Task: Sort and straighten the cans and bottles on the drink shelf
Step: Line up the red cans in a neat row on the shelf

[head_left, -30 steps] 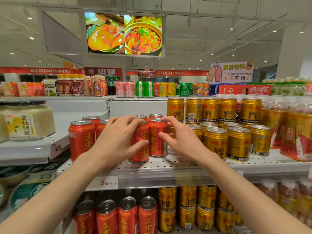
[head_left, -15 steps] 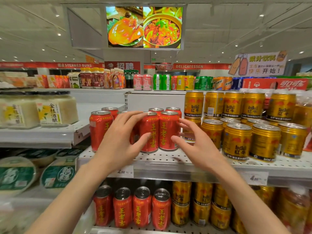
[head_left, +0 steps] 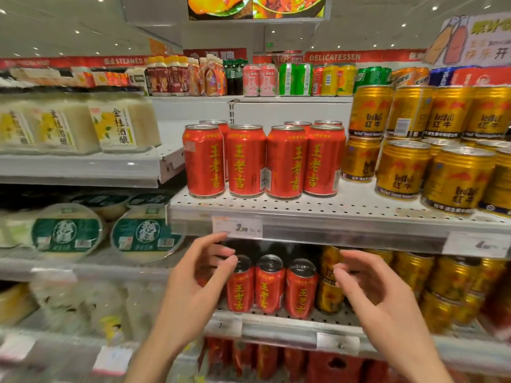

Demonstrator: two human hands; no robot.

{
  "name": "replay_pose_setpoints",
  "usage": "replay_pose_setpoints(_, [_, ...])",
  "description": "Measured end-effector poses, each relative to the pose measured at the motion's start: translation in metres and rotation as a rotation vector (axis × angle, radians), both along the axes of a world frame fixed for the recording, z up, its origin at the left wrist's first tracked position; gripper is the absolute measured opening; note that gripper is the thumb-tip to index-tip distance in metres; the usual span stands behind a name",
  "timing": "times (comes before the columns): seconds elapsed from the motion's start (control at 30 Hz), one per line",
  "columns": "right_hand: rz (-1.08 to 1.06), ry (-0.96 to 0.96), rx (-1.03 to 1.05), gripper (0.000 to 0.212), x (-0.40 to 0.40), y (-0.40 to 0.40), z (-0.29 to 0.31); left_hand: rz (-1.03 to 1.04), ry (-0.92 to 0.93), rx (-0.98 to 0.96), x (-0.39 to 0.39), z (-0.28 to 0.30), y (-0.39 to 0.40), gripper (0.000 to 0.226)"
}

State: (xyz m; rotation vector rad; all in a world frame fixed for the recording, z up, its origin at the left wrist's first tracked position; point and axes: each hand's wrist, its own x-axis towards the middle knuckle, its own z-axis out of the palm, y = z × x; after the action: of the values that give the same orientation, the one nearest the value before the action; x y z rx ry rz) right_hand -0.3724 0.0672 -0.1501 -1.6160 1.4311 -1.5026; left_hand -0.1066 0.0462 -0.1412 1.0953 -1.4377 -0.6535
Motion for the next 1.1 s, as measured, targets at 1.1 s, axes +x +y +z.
replay_pose_setpoints(1.1, [-0.164,0.479,-0.465,0.024,0.104,-0.046,0.137,0.104,-0.734,-0.691,0.087,0.131,-0.055,0.039])
